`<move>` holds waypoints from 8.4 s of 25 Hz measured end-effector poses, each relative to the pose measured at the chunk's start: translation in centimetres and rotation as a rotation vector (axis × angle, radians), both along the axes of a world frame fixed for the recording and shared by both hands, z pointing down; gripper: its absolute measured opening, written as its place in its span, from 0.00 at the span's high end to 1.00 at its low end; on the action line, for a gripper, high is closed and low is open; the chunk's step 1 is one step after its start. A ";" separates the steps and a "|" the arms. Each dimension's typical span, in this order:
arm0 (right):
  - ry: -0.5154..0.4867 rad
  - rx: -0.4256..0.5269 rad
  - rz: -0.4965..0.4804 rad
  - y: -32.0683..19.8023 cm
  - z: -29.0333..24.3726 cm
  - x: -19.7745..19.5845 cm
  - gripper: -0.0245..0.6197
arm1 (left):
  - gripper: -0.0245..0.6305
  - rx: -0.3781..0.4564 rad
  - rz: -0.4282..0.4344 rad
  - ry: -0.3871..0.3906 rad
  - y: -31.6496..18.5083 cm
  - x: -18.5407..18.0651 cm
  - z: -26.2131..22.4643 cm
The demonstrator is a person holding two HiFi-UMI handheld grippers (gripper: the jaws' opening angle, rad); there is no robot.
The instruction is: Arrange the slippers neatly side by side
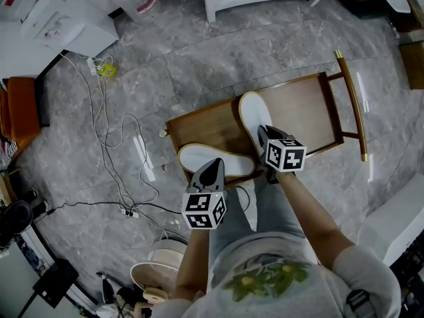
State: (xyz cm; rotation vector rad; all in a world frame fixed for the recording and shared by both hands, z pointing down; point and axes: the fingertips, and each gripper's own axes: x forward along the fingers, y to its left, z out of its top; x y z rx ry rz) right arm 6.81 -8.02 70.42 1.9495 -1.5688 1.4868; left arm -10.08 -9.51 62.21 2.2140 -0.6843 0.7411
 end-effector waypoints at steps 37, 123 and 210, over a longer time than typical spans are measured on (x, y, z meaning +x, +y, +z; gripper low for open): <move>0.171 0.131 -0.235 0.2 -5.2 -2.4 0.74 | 0.94 0.054 0.017 0.001 0.4 -0.5 -2.4; 0.083 -0.084 -0.033 -2.4 0.9 -9.6 0.90 | 0.94 0.078 0.173 0.013 -3.8 -7.9 -4.6; 0.118 0.466 -0.490 3.8 -22.4 -5.1 0.95 | 0.94 0.278 0.026 0.072 3.3 2.5 -15.3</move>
